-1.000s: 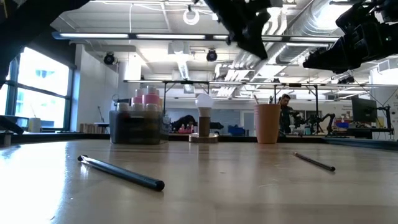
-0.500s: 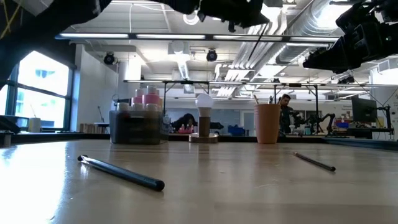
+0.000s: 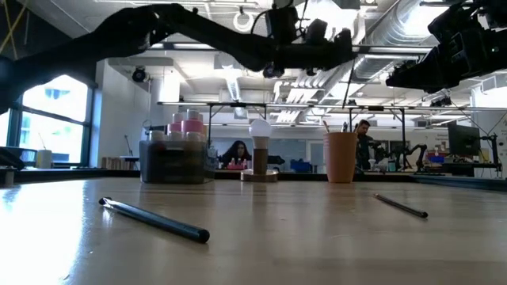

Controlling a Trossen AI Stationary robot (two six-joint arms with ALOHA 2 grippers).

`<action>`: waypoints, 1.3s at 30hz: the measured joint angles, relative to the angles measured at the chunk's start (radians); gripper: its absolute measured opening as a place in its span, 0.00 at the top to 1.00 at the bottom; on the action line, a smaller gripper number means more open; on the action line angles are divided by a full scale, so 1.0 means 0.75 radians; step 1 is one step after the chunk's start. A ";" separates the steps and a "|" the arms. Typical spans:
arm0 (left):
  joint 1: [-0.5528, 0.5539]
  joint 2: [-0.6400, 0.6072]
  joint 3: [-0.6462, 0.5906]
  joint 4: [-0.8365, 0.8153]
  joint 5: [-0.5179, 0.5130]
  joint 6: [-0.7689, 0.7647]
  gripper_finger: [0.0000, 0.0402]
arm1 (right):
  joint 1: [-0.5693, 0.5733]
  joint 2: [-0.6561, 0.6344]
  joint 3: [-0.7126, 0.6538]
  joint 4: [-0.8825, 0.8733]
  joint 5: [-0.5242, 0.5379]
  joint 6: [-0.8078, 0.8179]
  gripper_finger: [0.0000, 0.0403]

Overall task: Pick & Place Paint Supplies
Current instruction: Put the silver paintbrush into the orange cup

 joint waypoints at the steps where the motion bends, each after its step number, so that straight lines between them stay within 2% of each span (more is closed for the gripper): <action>1: 0.000 0.016 0.002 0.030 0.000 0.001 1.00 | 0.001 0.000 0.000 -0.001 0.000 0.000 0.99; 11: 0.014 0.063 0.000 0.020 -0.108 0.033 1.00 | 0.000 0.000 0.000 -0.003 0.001 0.000 0.99; 20: 0.014 0.062 -0.095 0.084 -0.170 0.065 1.00 | 0.000 0.000 0.000 -0.003 0.000 0.000 0.99; 29: 0.014 0.065 -0.280 0.280 -0.191 0.019 1.00 | 0.000 0.000 0.000 -0.003 0.001 0.000 0.99; 39: 0.013 0.065 -0.293 0.263 -0.192 0.031 0.99 | 0.000 0.000 0.000 -0.003 0.001 0.000 0.99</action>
